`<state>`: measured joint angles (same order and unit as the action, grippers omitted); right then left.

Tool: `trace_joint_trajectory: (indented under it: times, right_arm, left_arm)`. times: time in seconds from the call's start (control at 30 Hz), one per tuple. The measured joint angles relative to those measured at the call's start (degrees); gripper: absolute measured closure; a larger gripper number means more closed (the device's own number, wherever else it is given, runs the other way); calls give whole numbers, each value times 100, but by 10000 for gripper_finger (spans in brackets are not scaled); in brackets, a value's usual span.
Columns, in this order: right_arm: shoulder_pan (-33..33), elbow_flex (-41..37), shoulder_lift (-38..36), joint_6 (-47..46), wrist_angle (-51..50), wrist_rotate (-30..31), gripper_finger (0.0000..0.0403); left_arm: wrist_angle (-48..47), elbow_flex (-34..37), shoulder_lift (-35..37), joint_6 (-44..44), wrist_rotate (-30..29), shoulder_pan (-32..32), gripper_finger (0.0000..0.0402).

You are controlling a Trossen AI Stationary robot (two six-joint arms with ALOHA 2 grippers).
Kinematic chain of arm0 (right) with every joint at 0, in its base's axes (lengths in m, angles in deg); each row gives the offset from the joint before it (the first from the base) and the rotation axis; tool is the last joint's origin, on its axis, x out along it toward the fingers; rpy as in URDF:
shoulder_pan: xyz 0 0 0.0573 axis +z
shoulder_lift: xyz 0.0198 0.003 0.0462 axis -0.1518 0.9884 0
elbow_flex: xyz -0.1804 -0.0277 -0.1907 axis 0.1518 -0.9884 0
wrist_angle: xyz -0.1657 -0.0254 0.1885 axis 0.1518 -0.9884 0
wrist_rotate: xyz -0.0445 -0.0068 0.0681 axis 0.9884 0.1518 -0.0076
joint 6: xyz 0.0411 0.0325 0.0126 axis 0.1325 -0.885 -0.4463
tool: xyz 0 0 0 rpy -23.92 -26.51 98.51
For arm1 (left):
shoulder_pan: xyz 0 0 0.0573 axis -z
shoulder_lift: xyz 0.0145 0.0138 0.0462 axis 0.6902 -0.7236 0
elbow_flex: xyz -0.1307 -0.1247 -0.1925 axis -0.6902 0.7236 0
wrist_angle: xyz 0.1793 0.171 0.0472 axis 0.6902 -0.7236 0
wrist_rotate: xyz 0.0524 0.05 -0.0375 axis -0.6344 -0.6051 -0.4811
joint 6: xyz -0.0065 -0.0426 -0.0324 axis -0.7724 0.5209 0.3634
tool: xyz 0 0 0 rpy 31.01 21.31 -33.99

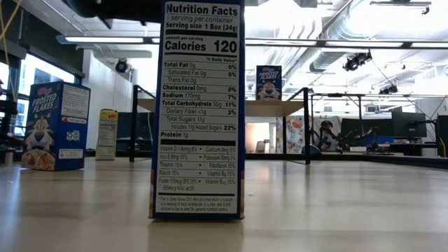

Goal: Stack cereal on shelf
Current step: Put the right yellow cereal box on the shelf aligned with the other yellow cereal box

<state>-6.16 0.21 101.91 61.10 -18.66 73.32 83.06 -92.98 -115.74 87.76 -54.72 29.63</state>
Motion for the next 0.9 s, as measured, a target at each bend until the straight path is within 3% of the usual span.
trace_joint_trajectory:
  times: [0.23, 0.5, 0.9]
  right_arm:
    - [485, -199, -228, -87, 12, 508, 137]
    - [869, -1461, -902, -315, 950, 707, 137]
    - [918, -3421, -2315, -304, 2261, 627, 137]
  left_arm:
    - [1178, 480, 37, 37, 2, -321, 229]
    - [1760, 597, -365, 40, 134, -724, 229]
    - [2341, 596, -931, 252, 766, -1189, 229]
